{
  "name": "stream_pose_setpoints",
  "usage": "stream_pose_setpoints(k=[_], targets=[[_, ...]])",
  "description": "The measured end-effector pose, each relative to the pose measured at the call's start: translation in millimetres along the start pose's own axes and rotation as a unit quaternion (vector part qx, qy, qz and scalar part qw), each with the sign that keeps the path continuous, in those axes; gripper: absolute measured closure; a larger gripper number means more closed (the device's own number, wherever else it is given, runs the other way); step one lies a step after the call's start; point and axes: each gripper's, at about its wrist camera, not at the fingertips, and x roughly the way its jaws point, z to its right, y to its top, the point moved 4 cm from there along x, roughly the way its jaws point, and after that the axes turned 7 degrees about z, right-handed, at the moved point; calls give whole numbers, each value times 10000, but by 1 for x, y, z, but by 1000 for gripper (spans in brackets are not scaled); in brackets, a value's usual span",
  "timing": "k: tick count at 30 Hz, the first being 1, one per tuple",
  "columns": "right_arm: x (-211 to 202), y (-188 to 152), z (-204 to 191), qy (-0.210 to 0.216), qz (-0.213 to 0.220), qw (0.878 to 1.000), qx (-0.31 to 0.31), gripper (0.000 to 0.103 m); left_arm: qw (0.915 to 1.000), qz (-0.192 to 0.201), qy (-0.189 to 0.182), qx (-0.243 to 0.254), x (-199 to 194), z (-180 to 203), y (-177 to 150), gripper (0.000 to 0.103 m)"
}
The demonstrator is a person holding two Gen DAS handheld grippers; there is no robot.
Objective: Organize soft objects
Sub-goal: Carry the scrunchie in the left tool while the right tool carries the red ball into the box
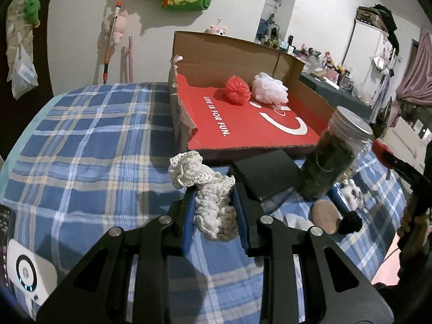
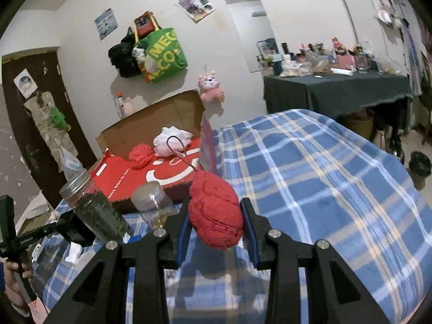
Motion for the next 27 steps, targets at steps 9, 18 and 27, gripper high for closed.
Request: stream_pose_setpoints(k=[9, 18, 27], targets=[[42, 20, -22, 219, -112, 9992, -331, 66, 9999, 0, -23, 121, 12, -9, 23, 78], [74, 38, -44, 411, -231, 9958, -785, 66, 9987, 59, -285, 414, 28, 8, 64, 78], [115, 53, -77, 506, -668, 9820, -1691, 66, 9947, -225, -599, 800, 69, 39, 97, 78]])
